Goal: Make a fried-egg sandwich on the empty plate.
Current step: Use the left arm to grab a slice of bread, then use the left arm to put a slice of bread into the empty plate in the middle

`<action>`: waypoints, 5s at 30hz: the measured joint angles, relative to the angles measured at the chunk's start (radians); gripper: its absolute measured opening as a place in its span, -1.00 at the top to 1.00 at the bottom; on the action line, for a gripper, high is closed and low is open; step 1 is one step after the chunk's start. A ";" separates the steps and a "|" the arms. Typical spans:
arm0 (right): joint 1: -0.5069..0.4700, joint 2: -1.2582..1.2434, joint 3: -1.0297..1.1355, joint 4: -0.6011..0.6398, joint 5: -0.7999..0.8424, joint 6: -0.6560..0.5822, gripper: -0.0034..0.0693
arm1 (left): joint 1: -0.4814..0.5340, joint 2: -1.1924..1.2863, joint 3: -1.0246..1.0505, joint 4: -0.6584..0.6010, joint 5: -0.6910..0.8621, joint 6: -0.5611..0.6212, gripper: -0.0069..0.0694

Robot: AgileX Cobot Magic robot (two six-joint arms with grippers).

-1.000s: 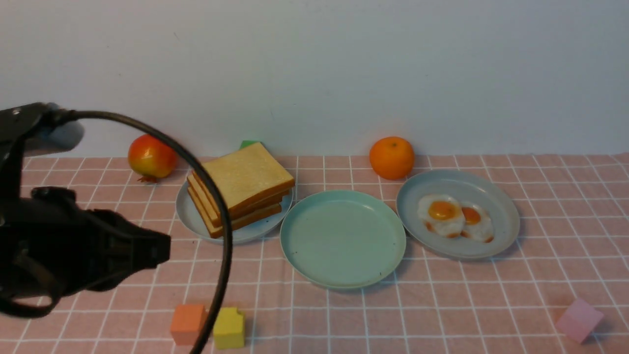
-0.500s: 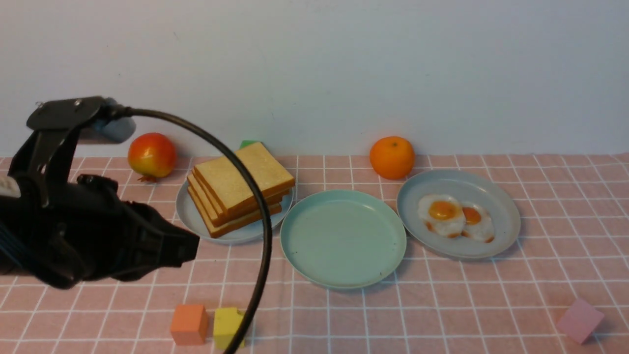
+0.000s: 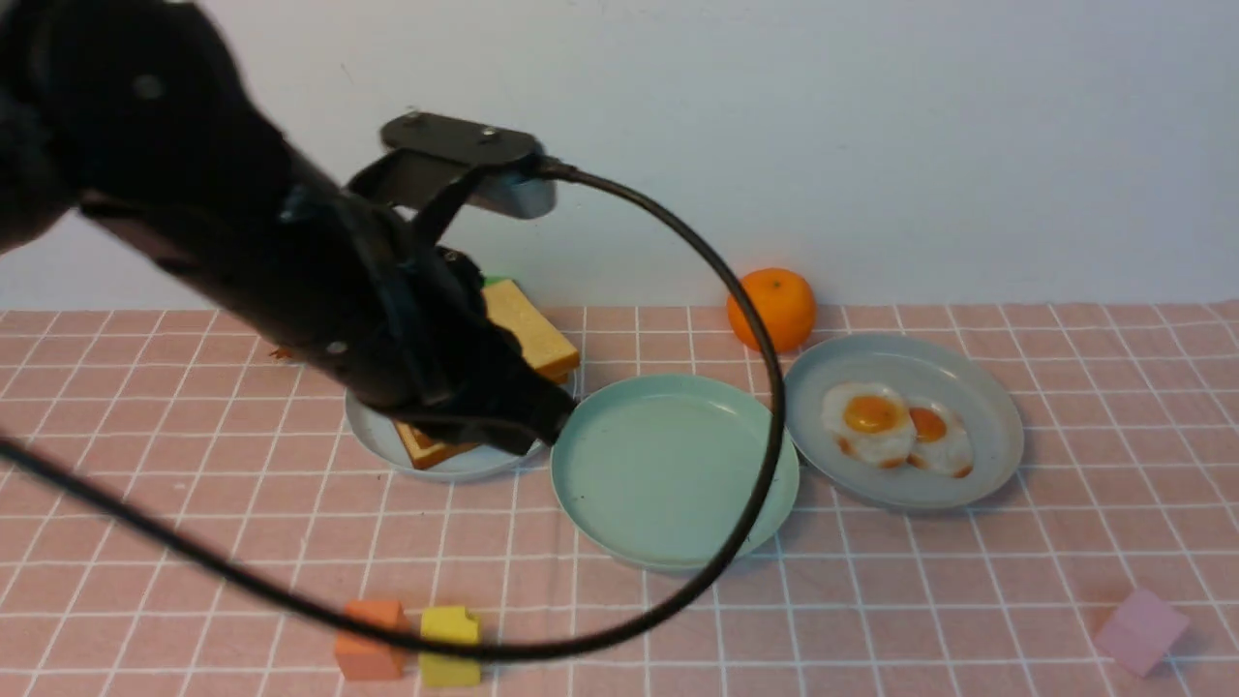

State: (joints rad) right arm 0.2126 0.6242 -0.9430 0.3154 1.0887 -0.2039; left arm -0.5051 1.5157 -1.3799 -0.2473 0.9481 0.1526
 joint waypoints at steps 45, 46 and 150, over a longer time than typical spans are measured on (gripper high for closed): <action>0.211 0.061 -0.059 -0.184 -0.106 0.015 0.85 | 0.011 0.597 -0.336 0.648 -0.244 -0.189 -0.12; 0.211 0.061 -0.059 -0.184 -0.106 0.015 0.85 | 0.011 0.588 -0.336 0.639 -0.239 -0.190 -0.12; 0.211 -0.134 -0.059 -0.135 0.024 0.019 0.73 | -0.186 0.560 -0.205 0.257 -0.421 0.234 0.69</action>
State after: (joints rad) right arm 0.4240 0.4904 -1.0019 0.1799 1.1124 -0.1850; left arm -0.6910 2.0761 -1.5849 0.0098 0.5271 0.3864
